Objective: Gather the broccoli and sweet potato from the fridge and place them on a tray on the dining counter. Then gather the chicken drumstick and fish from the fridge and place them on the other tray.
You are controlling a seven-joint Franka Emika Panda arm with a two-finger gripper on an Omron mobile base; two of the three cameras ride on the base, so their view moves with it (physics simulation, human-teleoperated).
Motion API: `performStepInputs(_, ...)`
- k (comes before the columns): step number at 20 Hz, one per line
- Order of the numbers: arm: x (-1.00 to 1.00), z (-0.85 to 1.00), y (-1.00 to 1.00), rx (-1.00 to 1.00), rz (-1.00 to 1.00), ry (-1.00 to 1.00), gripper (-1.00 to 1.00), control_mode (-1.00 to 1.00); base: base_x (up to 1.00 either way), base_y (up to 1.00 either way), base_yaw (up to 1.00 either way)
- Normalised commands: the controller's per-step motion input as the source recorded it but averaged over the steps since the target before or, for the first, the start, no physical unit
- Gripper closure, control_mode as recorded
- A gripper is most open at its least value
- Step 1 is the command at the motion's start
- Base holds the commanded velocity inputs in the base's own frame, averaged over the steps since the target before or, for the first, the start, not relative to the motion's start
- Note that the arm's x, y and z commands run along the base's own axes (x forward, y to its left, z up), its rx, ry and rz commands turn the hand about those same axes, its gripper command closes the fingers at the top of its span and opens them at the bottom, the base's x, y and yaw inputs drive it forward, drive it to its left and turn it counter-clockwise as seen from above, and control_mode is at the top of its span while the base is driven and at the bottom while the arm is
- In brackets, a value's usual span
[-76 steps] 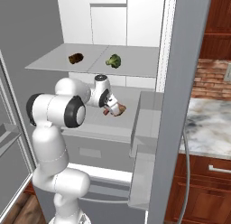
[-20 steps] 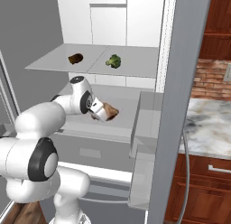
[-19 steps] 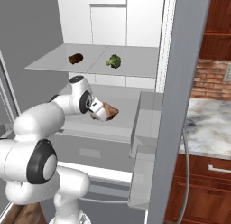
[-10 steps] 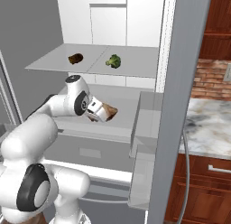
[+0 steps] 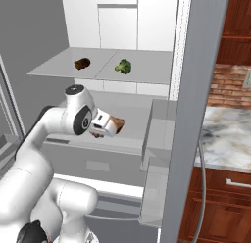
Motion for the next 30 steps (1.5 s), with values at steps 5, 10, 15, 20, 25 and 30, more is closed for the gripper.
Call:
performStepInputs(5, -0.73, 0.40, 0.00, -0.03, 0.18, -0.04, 1.00, -1.00, 0.00, 0.00, 0.00)
performStepInputs(10, -0.81, 0.56, 0.00, -0.03, 0.17, -0.15, 1.00, -1.00, 0.00, 0.00, 0.00)
performStepInputs(15, -0.61, 0.70, 0.00, -0.01, 0.12, -0.19, 1.00, -1.00, 0.00, 0.00, 0.00)
performStepInputs(20, -0.38, 0.84, 0.00, 0.00, 0.07, -0.11, 1.00, -1.00, 0.00, 0.00, 0.00)
performStepInputs(25, -0.30, 0.77, 0.00, 0.00, 0.03, -0.04, 1.00, -1.00, 0.00, 0.00, 0.00)
performStepInputs(30, -0.36, 0.37, 0.00, 0.00, 0.00, 0.00, 1.00, -1.00, 0.00, 0.00, 0.00)
